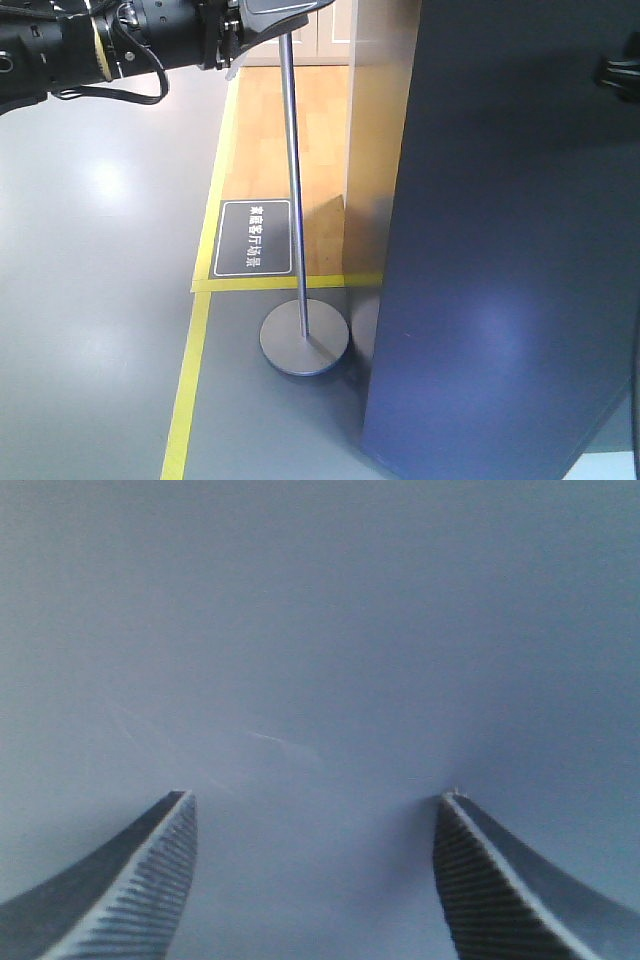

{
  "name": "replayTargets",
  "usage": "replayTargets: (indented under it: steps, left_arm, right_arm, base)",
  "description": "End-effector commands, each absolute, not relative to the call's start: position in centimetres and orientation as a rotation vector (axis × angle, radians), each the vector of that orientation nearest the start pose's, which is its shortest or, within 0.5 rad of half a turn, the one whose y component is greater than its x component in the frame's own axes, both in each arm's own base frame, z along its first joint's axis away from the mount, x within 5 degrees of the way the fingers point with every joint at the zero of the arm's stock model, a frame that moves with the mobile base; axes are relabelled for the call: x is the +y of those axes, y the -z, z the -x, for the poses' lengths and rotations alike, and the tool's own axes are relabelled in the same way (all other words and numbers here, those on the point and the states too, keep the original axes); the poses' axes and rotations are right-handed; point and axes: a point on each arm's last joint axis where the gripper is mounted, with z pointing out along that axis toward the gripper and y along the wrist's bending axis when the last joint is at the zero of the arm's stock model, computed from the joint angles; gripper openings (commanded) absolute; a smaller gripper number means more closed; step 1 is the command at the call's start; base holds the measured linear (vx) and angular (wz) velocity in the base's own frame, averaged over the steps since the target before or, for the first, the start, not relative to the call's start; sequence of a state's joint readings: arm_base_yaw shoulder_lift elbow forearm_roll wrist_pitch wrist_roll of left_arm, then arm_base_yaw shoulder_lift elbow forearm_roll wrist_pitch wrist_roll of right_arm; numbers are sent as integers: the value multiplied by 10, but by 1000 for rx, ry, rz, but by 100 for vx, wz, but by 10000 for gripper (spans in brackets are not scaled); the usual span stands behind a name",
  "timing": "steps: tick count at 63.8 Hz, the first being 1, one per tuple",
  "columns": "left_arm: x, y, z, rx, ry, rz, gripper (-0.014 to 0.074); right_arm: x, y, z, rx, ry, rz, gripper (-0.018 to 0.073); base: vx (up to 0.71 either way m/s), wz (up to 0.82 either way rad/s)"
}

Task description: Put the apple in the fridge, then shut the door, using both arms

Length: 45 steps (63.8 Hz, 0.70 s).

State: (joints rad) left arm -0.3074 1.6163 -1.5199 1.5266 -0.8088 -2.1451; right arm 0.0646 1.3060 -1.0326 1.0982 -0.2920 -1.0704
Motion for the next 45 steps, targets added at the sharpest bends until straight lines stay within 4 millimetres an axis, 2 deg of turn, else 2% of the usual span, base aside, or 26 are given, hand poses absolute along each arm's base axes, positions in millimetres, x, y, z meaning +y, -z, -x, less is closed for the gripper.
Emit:
replayTargets:
  steps: [1,7,24,40,45]
  left_arm:
    - [-169,-452,-317,1571,1364,-390,417]
    - [-169,-452,-318,1572,1359,-387,417]
    - [-168,-452,-319,1573,1344,-368,417]
    - [-167,-452,-321,1575,1328,-348,417]
    - [-167,-452,-321,1575,1328,-348,417]
  right_arm:
    - [-7,-396,-319,1544,196,-163,498]
    - [-5,-394,-343,1554,194,-160,495]
    - [1,-398,-386,1556,151,-127,475]
    - [6,-409,-405,1532,140,-83,474]
    - [1,-411,-410,1535,181,-32,474]
  base:
    - [0,0]
    - [0,0]
    - [0,0]
    - [0,0]
    - [0,-1]
